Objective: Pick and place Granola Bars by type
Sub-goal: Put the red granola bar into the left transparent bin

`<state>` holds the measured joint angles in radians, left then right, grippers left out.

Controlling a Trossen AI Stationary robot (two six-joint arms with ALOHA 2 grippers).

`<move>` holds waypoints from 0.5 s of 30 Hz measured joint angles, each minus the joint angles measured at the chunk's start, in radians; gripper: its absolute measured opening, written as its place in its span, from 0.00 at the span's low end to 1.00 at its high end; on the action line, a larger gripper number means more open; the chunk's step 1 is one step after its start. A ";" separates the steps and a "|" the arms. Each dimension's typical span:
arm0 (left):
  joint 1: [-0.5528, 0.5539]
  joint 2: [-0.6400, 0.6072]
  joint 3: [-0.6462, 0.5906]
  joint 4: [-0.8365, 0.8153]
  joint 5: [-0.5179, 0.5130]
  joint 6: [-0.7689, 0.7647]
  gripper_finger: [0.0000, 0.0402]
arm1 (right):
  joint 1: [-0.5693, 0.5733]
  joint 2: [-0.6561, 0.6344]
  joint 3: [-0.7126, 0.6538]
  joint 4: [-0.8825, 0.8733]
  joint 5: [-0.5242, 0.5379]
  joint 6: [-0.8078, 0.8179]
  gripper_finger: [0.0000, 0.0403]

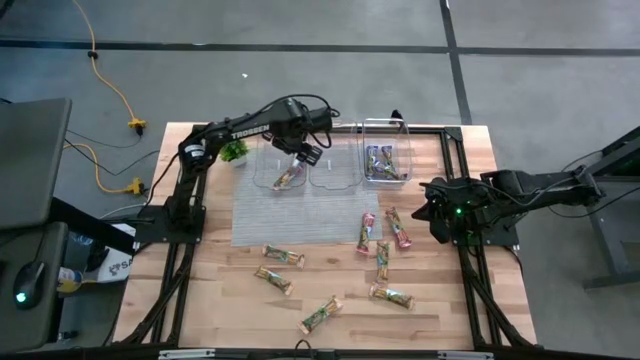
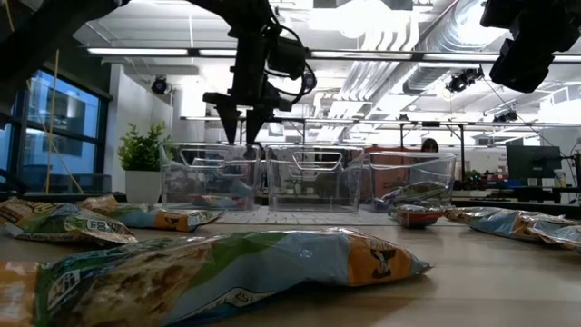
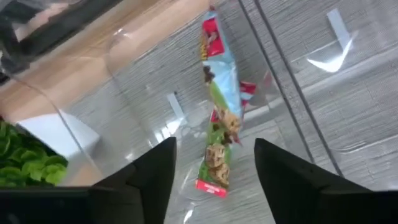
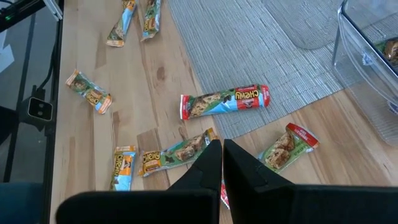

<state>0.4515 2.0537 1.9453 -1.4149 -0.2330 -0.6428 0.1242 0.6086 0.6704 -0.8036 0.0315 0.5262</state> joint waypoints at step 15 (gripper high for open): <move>-0.263 -0.054 0.005 0.364 0.156 -0.348 0.51 | 0.000 0.000 0.000 -0.001 0.016 0.015 0.00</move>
<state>0.1883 1.9995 1.9503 -1.0511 -0.0772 -0.9909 0.1242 0.6084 0.6704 -0.8043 0.0471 0.5415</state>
